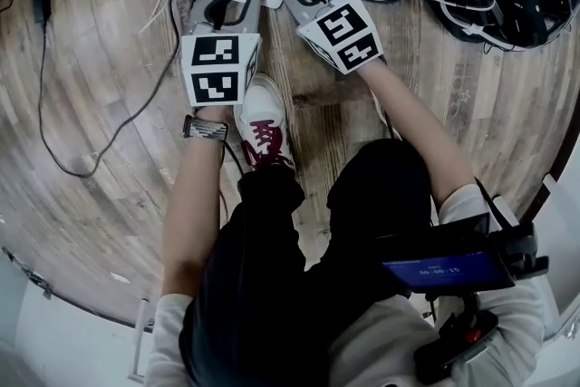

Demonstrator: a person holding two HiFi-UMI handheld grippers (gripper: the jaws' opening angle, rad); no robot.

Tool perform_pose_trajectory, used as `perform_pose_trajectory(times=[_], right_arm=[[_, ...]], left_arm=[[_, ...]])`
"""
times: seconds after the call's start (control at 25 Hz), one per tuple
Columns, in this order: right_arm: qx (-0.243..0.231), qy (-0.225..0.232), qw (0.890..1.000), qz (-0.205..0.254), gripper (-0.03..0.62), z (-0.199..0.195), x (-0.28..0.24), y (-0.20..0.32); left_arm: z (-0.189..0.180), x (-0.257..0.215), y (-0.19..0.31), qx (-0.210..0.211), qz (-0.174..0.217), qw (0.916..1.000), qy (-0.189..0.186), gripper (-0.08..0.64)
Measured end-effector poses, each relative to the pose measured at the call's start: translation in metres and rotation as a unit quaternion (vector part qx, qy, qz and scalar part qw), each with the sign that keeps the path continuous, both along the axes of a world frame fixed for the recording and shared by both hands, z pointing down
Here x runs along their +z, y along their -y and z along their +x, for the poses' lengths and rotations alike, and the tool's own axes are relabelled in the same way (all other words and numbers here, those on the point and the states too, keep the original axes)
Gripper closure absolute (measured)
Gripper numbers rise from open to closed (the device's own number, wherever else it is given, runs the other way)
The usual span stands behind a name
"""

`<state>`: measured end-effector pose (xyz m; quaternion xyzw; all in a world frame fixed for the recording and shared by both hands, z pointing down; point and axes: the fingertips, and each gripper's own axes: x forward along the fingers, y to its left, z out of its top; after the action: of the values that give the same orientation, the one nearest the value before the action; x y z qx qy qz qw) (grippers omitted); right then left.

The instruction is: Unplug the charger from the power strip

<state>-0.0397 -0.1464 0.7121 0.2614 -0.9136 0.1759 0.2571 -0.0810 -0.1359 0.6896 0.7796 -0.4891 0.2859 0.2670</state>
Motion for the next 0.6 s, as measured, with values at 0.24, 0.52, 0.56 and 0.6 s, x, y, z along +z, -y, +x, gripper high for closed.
perform_pose_trajectory(times=[0.24,0.52,0.56,0.6], right_arm=[[-0.003,-0.001,1.0,0.001,0.594,0.0,0.0004,-0.0001],[-0.002,-0.003,1.0,-0.001,0.593,0.0,0.0002,-0.0003],[-0.002,-0.002,1.0,-0.001,0.592,-0.0003,0.0,-0.0002],[-0.001,0.0,1.0,-0.001,0.592,-0.0007,-0.0003,-0.0003]], left_arm=[[0.0029,0.0003,-0.0005,0.027,0.011,0.9986,0.045,0.42],[0.0021,0.0003,-0.0002,0.021,0.005,0.9991,0.035,0.42],[0.0013,0.0003,-0.0002,0.015,-0.001,0.9996,0.023,0.42],[0.0001,0.0002,-0.0001,0.008,-0.007,0.9999,0.009,0.42]])
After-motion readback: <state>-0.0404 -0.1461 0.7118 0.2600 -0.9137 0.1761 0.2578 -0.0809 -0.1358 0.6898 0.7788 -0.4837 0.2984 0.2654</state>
